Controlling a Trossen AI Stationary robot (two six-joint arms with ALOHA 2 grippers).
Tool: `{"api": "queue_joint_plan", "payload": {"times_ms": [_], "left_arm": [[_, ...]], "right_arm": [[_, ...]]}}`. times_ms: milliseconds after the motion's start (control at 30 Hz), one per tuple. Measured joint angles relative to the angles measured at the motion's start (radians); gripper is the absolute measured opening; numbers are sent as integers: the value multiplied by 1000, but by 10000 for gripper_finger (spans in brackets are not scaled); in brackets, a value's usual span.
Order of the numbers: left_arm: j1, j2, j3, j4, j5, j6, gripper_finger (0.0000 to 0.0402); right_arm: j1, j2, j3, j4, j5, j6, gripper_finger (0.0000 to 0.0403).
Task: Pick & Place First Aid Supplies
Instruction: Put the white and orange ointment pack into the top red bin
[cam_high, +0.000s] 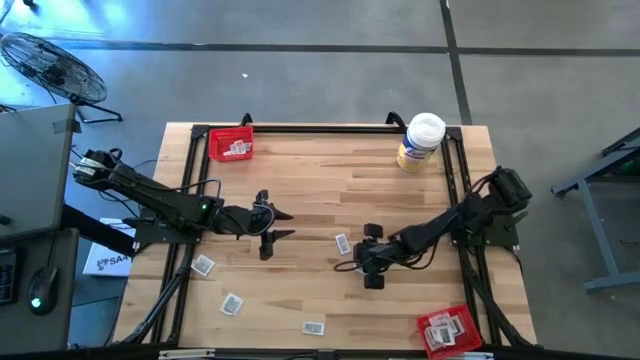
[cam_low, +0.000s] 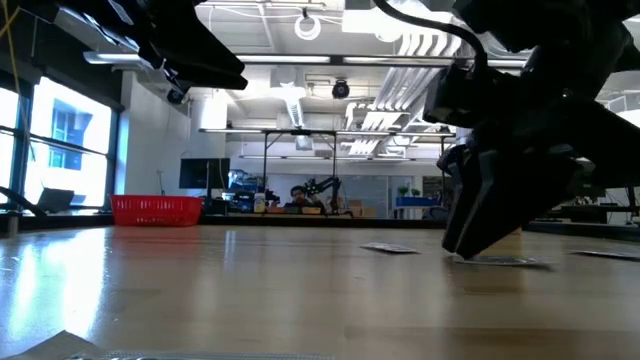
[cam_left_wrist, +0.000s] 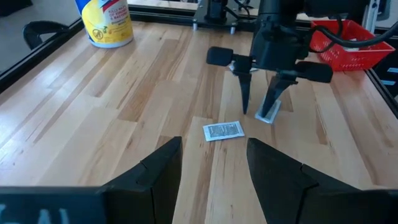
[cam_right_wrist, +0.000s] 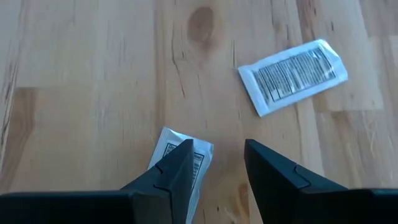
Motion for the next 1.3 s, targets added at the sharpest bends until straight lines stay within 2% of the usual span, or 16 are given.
{"api": "queue_joint_plan", "payload": {"times_ms": [167, 333, 433, 900, 1100, 1300], "left_arm": [[0, 0, 0, 0, 0, 0, 179], [0, 0, 0, 0, -1, 0, 179], [0, 0, 0, -2, 0, 0, 179], [0, 0, 0, -1, -1, 5, 179], [0, 0, 0, 40, -14, 29, 179], [0, 91, -1, 129, -12, 16, 179]], "right_arm": [[1, 20, 4, 10, -17, -45, 137], [1, 36, 5, 5, 30, -44, 137], [-7, 52, 5, 2, 8, -46, 132], [-50, 73, 6, -13, -38, 10, 5], [-49, 19, -2, 3, -15, 39, 2], [-49, -96, -2, 43, 60, 36, 1]]}}
